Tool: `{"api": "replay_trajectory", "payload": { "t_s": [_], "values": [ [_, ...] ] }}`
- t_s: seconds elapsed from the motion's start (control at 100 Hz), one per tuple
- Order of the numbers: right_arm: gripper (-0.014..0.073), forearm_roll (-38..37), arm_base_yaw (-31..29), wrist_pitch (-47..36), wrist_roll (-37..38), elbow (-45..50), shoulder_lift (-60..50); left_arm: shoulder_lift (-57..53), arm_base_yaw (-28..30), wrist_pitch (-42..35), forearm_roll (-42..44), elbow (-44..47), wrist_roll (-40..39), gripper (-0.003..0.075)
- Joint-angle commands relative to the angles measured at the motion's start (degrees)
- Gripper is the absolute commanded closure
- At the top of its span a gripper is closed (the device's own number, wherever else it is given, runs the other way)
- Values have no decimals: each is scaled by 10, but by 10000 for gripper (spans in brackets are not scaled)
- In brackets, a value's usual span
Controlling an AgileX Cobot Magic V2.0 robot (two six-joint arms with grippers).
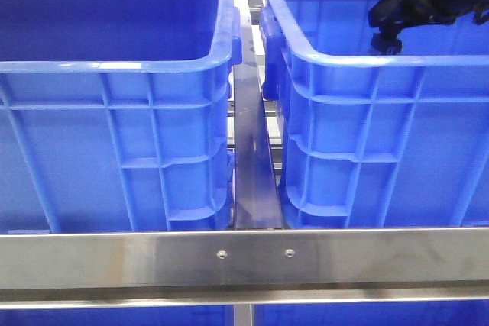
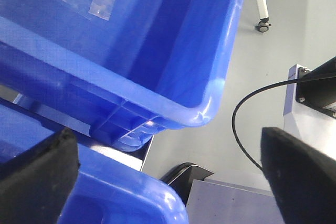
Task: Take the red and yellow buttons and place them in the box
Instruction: 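Lower the yellow button into the empty crate and open right gripper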
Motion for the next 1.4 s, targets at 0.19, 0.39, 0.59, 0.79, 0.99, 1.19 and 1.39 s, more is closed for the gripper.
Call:
{"api": "replay_trajectory", "payload": {
  "t_s": [0.19, 0.39, 0.59, 0.79, 0.99, 1.19, 1.39],
  "values": [
    [424, 22, -4, 1, -15, -50, 17, -27, -6, -10, -32, -19, -1, 60],
    [424, 22, -4, -3, -16, -52, 35, -27, -6, -10, -32, -19, -1, 60],
    [417, 22, -4, -19, -16, -52, 39, -27, -6, -10, -32, -19, -1, 60],
    [207, 22, -4, -8, -16, -52, 39, -27, -6, -10, -32, -19, -1, 60],
    [13, 22, -4, -2, -16, -52, 39, -27, -6, -10, -32, -19, -1, 60],
    [13, 22, -4, -6, -16, -51, 30, -27, -6, -10, -32, -19, -1, 60],
    [13, 22, -4, 2, -15, -42, -8, -27, -6, -10, -27, -19, -1, 60]
  ]
}}
